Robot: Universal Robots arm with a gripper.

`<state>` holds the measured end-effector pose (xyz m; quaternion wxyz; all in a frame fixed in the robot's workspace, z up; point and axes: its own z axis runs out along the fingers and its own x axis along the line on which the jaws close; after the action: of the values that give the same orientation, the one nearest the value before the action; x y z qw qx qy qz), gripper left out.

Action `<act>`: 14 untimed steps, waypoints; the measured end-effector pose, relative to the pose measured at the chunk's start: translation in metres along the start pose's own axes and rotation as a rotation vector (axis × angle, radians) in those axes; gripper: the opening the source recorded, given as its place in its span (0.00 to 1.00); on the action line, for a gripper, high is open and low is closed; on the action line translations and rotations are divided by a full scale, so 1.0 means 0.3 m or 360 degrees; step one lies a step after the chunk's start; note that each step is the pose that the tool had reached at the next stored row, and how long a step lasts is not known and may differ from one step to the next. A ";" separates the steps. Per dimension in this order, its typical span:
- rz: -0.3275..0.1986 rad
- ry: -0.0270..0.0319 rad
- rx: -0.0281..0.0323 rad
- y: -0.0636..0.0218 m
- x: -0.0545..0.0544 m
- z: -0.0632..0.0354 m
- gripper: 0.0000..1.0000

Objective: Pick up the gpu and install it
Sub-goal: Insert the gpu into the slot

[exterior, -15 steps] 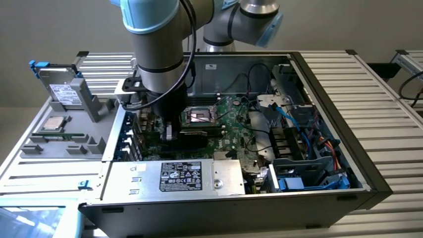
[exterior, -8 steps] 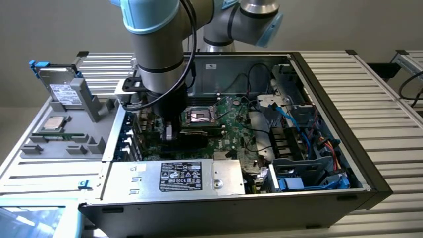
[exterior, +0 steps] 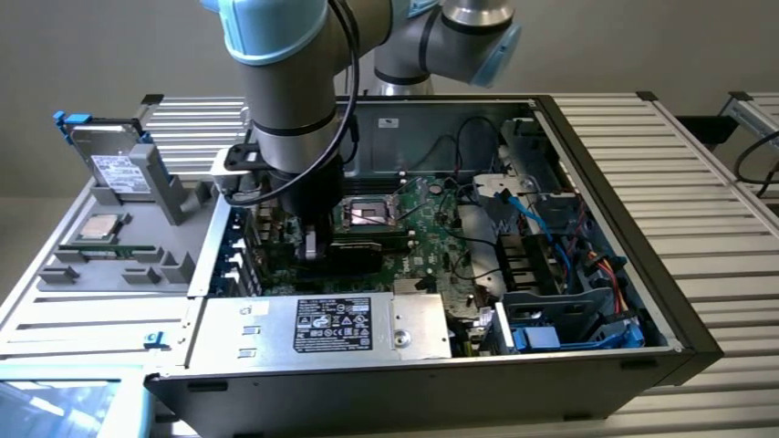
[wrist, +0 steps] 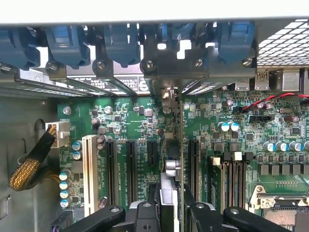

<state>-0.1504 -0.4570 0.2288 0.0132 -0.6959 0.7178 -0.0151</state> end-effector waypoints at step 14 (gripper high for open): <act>0.0000 -0.00003 0.00097 -0.002 0.000 -0.043 0.49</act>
<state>-0.1503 -0.4570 0.2416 0.0154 -0.6959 0.7178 -0.0173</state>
